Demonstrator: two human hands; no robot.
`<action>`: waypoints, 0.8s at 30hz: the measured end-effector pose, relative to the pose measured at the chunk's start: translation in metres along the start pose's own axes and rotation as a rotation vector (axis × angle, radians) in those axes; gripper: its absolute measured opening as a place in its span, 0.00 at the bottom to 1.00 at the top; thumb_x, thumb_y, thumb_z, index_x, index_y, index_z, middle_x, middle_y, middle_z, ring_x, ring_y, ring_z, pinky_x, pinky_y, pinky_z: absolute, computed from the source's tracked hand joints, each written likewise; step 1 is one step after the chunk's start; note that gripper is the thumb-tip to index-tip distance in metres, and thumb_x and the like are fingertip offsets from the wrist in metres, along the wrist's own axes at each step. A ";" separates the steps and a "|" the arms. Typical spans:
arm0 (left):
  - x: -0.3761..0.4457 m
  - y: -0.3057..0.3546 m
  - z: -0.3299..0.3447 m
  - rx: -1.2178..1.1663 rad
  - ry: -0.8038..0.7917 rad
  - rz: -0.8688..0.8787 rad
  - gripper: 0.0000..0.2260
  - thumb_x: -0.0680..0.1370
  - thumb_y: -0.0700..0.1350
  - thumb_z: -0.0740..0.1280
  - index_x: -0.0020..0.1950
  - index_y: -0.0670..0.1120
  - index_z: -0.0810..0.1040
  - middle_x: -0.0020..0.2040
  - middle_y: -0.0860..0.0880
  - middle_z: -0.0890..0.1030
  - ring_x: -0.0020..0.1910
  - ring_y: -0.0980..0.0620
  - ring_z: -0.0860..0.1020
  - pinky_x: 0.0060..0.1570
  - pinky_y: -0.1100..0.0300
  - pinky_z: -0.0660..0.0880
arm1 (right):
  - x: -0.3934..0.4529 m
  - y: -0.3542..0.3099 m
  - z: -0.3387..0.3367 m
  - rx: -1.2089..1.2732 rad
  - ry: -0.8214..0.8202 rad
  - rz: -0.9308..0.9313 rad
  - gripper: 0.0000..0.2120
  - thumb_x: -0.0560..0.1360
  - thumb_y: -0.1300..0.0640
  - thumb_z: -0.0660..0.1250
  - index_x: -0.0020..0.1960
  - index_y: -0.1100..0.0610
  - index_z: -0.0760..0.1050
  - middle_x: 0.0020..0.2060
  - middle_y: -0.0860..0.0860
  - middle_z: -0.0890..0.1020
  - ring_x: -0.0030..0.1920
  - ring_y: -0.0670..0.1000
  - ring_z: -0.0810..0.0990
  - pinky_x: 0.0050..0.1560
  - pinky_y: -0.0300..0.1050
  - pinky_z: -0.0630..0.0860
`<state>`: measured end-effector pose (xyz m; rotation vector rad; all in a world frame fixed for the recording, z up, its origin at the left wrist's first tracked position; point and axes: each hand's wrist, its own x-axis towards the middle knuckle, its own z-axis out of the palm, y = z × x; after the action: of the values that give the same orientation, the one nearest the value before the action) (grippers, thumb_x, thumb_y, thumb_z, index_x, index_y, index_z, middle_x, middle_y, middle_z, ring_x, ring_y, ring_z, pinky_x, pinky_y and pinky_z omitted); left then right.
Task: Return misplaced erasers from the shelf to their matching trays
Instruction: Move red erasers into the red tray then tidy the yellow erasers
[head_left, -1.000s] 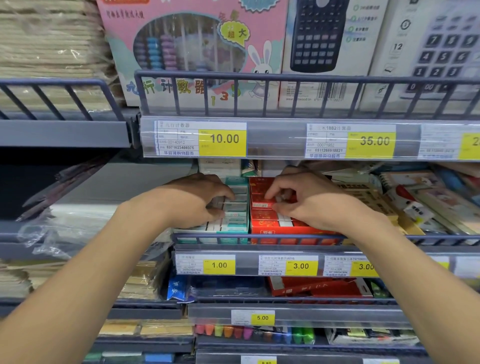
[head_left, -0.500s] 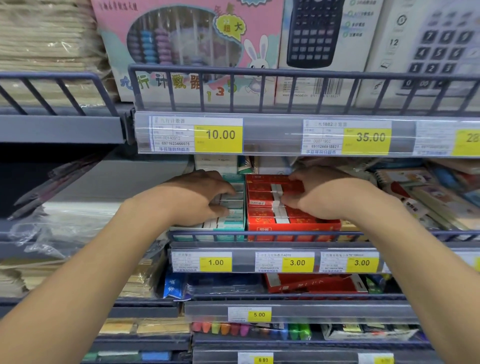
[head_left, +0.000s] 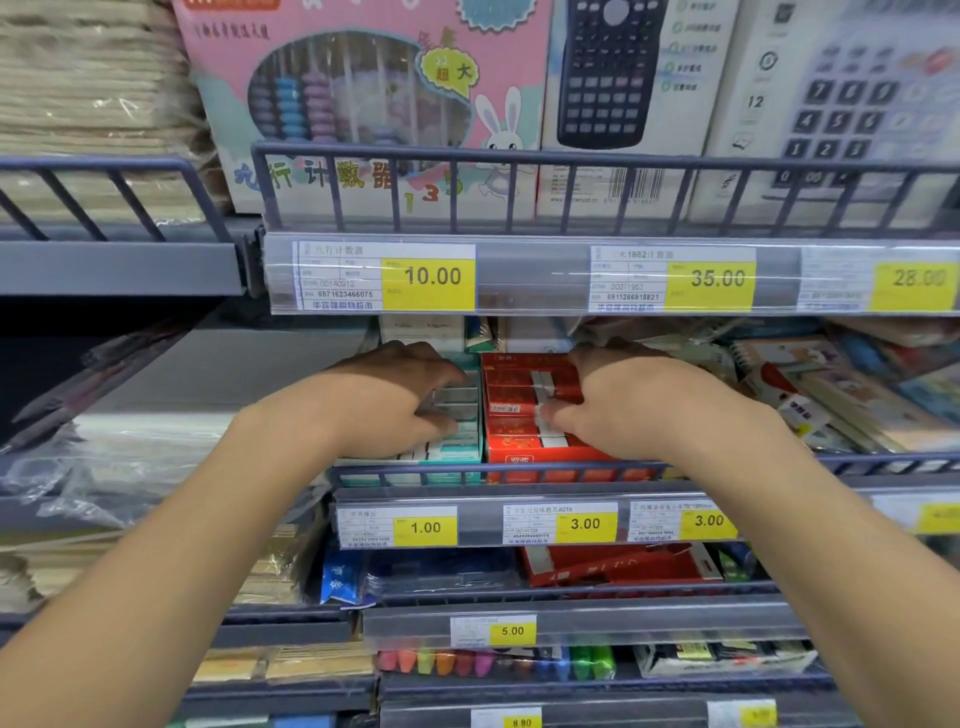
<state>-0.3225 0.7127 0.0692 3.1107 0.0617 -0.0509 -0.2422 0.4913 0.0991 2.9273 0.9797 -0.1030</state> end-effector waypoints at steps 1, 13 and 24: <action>-0.002 0.001 0.000 -0.002 0.015 0.008 0.26 0.82 0.60 0.63 0.80 0.59 0.63 0.76 0.53 0.68 0.73 0.49 0.66 0.71 0.54 0.66 | -0.002 -0.002 0.000 -0.030 -0.019 -0.005 0.30 0.82 0.38 0.56 0.73 0.58 0.65 0.67 0.57 0.76 0.64 0.59 0.76 0.61 0.50 0.74; -0.010 0.010 0.000 -0.060 0.066 0.092 0.26 0.82 0.62 0.62 0.80 0.62 0.62 0.75 0.57 0.69 0.66 0.56 0.71 0.60 0.65 0.65 | 0.002 0.021 -0.001 0.215 -0.023 0.012 0.25 0.81 0.42 0.60 0.76 0.48 0.64 0.73 0.51 0.71 0.69 0.54 0.72 0.66 0.46 0.69; -0.006 0.017 0.004 -0.072 0.063 0.070 0.24 0.83 0.60 0.63 0.78 0.61 0.63 0.74 0.54 0.74 0.67 0.50 0.75 0.60 0.60 0.70 | 0.008 0.013 0.005 0.208 -0.075 -0.001 0.32 0.78 0.36 0.62 0.77 0.49 0.63 0.75 0.51 0.69 0.71 0.55 0.70 0.67 0.49 0.69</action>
<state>-0.3275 0.6951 0.0662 3.0388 -0.0434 0.0496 -0.2287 0.4854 0.0942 3.0820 1.0169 -0.3315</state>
